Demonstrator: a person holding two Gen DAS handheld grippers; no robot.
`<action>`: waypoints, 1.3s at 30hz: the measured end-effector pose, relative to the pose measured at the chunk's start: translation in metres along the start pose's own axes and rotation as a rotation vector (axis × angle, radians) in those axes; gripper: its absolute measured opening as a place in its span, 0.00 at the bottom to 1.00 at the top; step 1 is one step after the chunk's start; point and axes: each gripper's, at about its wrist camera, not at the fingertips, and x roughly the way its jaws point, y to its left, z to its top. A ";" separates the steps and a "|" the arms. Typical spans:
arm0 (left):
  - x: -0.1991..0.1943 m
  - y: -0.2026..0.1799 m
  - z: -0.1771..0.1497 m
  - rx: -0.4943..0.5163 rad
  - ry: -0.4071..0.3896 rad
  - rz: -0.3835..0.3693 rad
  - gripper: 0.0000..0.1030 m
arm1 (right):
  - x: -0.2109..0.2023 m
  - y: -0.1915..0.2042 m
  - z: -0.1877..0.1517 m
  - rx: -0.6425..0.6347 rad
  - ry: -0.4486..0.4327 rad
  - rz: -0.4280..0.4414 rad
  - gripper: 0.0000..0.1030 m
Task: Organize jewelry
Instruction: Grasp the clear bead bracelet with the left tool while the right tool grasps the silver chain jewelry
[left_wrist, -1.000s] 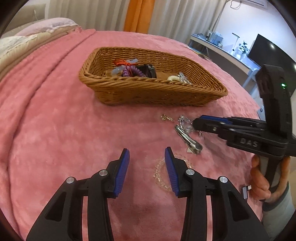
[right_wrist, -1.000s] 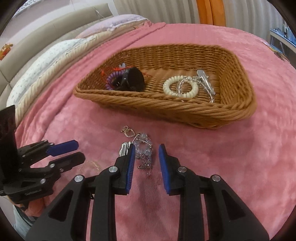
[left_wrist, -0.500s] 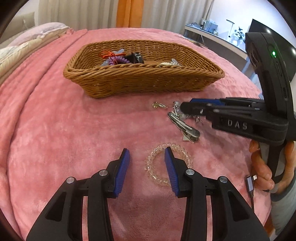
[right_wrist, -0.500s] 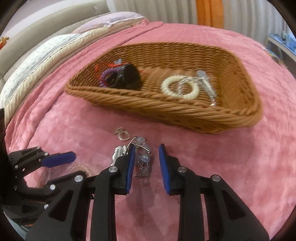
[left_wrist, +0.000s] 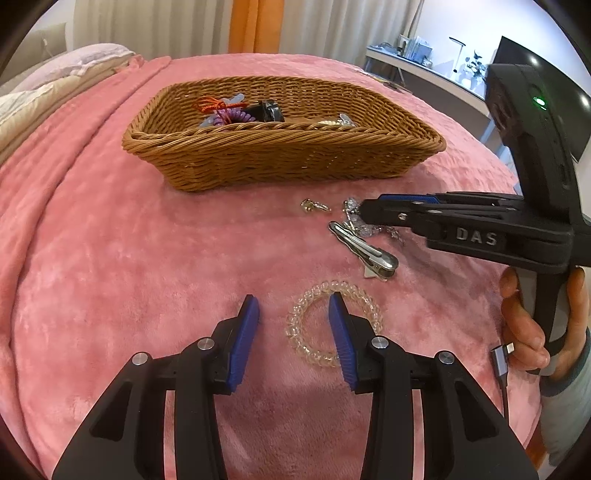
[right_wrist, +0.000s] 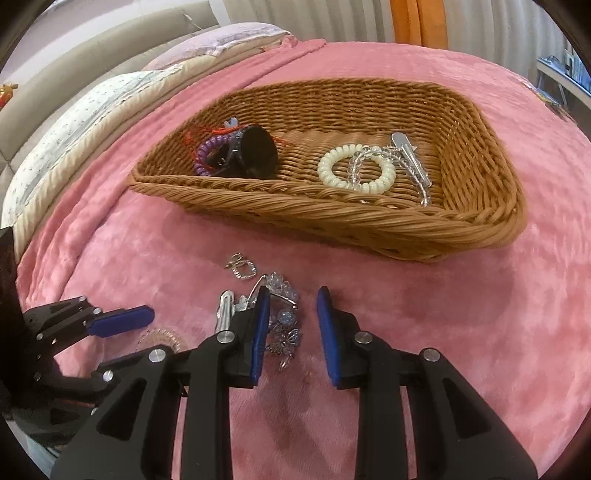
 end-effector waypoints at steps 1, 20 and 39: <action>-0.001 0.001 0.000 -0.002 0.001 -0.002 0.34 | -0.004 0.000 -0.002 -0.010 -0.008 -0.011 0.07; -0.005 0.016 0.000 -0.071 -0.013 -0.039 0.09 | -0.064 -0.048 -0.046 0.146 -0.080 -0.036 0.08; -0.005 0.017 -0.002 -0.060 -0.014 -0.039 0.09 | -0.026 -0.018 -0.037 -0.030 0.012 -0.157 0.29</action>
